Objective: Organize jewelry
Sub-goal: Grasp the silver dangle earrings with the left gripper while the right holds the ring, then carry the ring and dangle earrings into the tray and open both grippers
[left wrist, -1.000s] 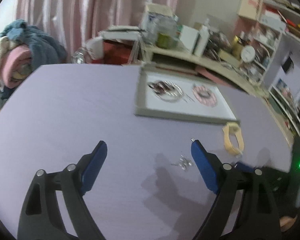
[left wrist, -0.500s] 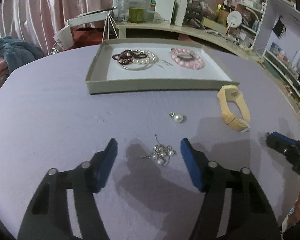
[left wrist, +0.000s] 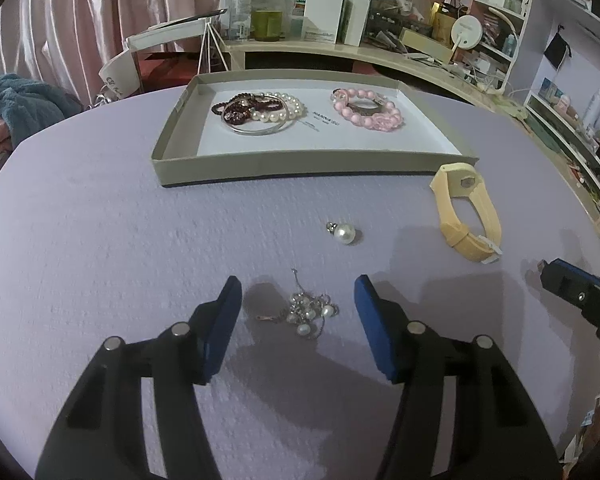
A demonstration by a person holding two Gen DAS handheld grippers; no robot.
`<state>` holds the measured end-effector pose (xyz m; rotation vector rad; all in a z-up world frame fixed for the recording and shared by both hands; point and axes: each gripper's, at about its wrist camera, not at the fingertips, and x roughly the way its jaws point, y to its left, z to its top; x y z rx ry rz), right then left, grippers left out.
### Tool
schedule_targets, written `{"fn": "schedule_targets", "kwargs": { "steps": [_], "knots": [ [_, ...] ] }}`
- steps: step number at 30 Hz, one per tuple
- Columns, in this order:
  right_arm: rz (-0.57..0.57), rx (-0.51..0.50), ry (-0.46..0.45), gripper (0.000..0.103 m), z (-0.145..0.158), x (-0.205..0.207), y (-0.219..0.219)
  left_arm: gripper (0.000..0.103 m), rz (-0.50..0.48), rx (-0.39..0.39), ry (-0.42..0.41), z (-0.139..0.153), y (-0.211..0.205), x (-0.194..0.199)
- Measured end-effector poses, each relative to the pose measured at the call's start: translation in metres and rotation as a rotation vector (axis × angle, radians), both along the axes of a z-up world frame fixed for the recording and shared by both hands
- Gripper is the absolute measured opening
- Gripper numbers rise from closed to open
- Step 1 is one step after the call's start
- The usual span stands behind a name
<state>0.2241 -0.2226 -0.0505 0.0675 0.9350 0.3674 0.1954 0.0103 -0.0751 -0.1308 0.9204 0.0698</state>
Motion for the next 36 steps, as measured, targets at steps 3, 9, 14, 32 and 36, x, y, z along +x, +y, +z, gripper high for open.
{"fn": "schedule_targets", "kwargs": {
  "steps": [3, 9, 14, 32, 36],
  "knots": [
    [0.004, -0.002, 0.0, 0.022, 0.0, 0.0, 0.0, 0.059, -0.004, 0.001, -0.002, 0.001, -0.001, 0.001],
    [-0.002, -0.001, 0.004, 0.022, 0.0, 0.001, -0.001, 0.055, -0.02, 0.002, 0.007, -0.002, -0.006, 0.004],
    [-0.007, 0.004, 0.008, 0.022, -0.001, 0.003, -0.003, 0.008, -0.062, 0.023, 0.001, -0.005, -0.016, 0.003],
    [0.031, 0.091, -0.125, 0.022, 0.046, 0.017, 0.009, 0.008, -0.001, -0.138, -0.248, 0.124, 0.048, -0.016],
    [0.043, 0.104, -0.148, 0.022, 0.053, 0.02, 0.015, 0.008, 0.021, -0.111, -0.286, 0.147, 0.058, -0.019]
  ]
}}
